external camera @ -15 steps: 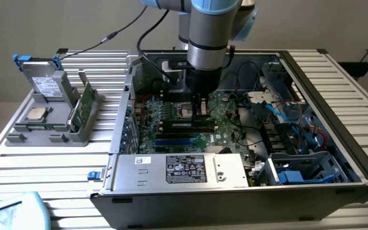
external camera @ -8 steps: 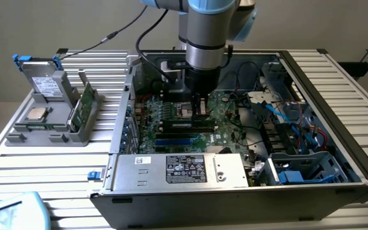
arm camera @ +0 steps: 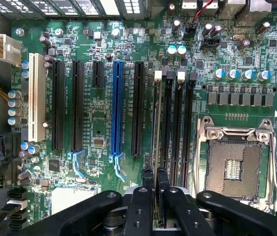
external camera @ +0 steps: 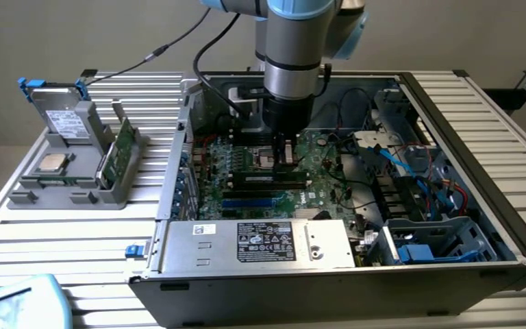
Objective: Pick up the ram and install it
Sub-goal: 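Insert the ram into the slot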
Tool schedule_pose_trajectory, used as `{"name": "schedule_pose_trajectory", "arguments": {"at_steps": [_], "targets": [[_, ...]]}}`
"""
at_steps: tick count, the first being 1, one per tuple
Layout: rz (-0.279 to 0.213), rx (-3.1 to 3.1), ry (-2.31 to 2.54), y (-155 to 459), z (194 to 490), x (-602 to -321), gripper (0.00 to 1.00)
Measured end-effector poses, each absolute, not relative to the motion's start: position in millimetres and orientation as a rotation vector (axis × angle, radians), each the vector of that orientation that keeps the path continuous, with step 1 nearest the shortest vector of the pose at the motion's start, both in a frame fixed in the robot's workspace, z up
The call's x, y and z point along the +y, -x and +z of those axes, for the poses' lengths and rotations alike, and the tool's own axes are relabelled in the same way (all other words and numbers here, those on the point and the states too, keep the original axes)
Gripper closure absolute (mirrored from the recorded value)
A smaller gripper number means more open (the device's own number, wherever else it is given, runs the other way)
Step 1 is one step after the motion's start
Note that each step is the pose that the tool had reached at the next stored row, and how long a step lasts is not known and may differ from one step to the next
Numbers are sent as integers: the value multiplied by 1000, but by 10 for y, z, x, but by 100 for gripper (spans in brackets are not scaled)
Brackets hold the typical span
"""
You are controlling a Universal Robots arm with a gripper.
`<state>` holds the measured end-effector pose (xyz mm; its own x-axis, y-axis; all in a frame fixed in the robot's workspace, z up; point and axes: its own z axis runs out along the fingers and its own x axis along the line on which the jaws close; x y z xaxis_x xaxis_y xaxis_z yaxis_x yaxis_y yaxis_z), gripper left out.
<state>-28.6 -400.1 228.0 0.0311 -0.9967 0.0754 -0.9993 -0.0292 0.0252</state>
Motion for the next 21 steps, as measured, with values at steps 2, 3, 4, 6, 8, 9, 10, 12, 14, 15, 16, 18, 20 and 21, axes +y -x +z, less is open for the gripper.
{"name": "schedule_pose_trajectory", "arguments": {"at_steps": [2, 3, 4, 6, 8, 9, 10, 12, 14, 15, 16, 18, 20, 21], "targets": [[57, -2138, -2203, 286, 2279, -3994, 86], [57, -2138, -2203, 287, 2278, -3991, 86], [57, -2138, -2203, 287, 2277, -3990, 86], [58, -2137, -2203, 287, 2277, -3987, 86], [60, -2136, -2202, 288, 2277, -3985, 86], [61, -2136, -2202, 288, 2276, -3985, 86], [61, -2136, -2201, 289, 2275, -3983, 86], [63, -2135, -2200, 289, 2273, -3981, 86], [63, -2135, -2200, 291, 2270, -3978, 86], [64, -2134, -2200, 292, 2267, -3977, 86], [64, -2134, -2200, 293, 2265, -3975, 86], [65, -2134, -2199, 295, 2261, -3973, 86], [66, -2133, -2199, 296, 2258, -3971, 86], [67, -2133, -2198, 296, 2256, -3969, 86]]}}
